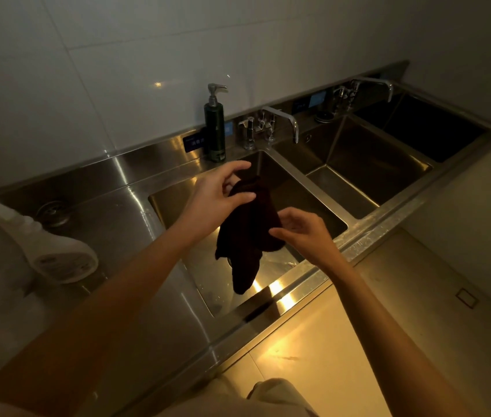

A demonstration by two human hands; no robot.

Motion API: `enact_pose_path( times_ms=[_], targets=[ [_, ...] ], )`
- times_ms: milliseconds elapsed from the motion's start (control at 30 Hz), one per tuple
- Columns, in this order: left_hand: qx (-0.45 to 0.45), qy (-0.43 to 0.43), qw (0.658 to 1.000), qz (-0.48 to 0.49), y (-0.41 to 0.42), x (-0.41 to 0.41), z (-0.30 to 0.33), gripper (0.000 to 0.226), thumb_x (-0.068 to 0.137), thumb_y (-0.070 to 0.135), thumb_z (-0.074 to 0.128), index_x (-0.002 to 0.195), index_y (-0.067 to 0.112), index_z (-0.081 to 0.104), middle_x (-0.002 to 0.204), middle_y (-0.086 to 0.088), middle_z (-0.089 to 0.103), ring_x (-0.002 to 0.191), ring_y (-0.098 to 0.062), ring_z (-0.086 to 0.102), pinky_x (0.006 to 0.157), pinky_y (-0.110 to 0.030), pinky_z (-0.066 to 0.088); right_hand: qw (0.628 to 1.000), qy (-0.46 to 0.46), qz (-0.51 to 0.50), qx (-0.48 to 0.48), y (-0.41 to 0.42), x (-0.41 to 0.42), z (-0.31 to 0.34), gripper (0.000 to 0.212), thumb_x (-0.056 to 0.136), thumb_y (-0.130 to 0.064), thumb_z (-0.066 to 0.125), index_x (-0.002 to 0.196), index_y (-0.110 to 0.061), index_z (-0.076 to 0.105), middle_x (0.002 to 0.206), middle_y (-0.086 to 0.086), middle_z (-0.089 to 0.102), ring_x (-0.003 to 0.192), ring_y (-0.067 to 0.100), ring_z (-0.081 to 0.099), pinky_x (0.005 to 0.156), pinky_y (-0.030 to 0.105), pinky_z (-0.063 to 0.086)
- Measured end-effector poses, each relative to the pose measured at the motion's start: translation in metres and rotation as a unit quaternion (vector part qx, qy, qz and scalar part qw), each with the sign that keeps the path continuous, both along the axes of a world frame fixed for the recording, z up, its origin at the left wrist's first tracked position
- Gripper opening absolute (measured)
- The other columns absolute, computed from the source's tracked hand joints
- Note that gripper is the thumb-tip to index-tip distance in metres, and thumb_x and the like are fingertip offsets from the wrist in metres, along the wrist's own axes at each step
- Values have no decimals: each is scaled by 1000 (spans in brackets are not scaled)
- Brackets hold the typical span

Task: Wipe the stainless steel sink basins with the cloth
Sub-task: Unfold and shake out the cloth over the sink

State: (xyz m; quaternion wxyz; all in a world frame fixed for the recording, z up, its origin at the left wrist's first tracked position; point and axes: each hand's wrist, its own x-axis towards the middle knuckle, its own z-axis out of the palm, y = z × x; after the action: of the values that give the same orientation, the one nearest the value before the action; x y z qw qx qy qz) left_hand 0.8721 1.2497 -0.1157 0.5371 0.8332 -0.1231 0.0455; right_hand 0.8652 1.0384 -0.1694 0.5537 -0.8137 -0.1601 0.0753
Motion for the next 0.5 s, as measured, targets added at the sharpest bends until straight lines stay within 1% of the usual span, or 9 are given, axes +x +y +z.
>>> enact_pose_path(
  times_ms=[67,100,167,233,300,367,400,467,500],
  targets=[
    [24,-9,1000,-6,2,1,-3,58,86,15,67,138,26,45,95,9,62,93,4,60,82,-10,48,999,-29,-37,-14,-2,1,6,19,90,-11,60,97,-29,59,94,-11,65,86,-2,66,70,14,54],
    [36,-15,999,-10,4,2,-3,60,86,16,67,139,28,42,94,10,60,92,6,59,81,-7,46,998,-38,-51,-13,-4,2,10,21,91,-12,59,95,-32,57,93,-11,64,85,-2,66,69,15,54],
    [60,-26,998,-22,9,4,-4,63,87,18,66,141,34,38,96,15,57,90,9,56,75,-3,44,996,-52,-74,3,-9,8,19,20,92,-13,56,91,-33,55,95,-10,61,90,4,63,72,17,51],
    [94,-22,995,-40,13,7,-4,63,88,19,64,141,41,35,108,22,51,96,9,51,69,-5,43,993,-79,-80,-20,-13,16,30,16,90,-14,58,89,-29,57,96,-11,57,94,5,56,79,18,44],
    [125,-19,990,-70,16,10,-5,62,90,19,61,140,42,34,114,21,48,96,12,51,66,-3,43,992,-93,-66,-57,-14,24,39,12,89,-16,60,88,-28,58,93,-11,59,94,6,57,82,26,47],
    [158,-22,983,-88,17,14,-4,56,92,20,59,139,39,37,114,21,49,92,15,51,66,-1,44,990,-97,-61,-81,-13,30,47,10,88,-19,60,89,-29,60,88,-8,63,90,10,61,83,37,52],
    [178,-24,979,-93,17,17,-2,51,92,20,59,137,35,41,114,19,51,91,12,53,66,-3,45,988,-107,-64,-93,-12,32,50,8,87,-21,61,90,-28,61,87,-8,65,89,10,62,84,40,53],
    [221,-33,970,-96,18,23,1,40,90,20,61,128,27,52,110,14,57,90,4,57,68,-10,45,980,-139,-68,-123,-9,36,54,7,86,-23,61,92,-28,62,85,-11,65,88,6,62,84,40,54],
    [244,-38,964,-96,18,27,4,33,89,20,63,121,25,56,104,13,59,88,1,58,67,-11,43,977,-152,-67,-133,-8,36,56,8,86,-24,61,92,-28,62,85,-13,65,88,4,62,83,39,53]
  ],
)
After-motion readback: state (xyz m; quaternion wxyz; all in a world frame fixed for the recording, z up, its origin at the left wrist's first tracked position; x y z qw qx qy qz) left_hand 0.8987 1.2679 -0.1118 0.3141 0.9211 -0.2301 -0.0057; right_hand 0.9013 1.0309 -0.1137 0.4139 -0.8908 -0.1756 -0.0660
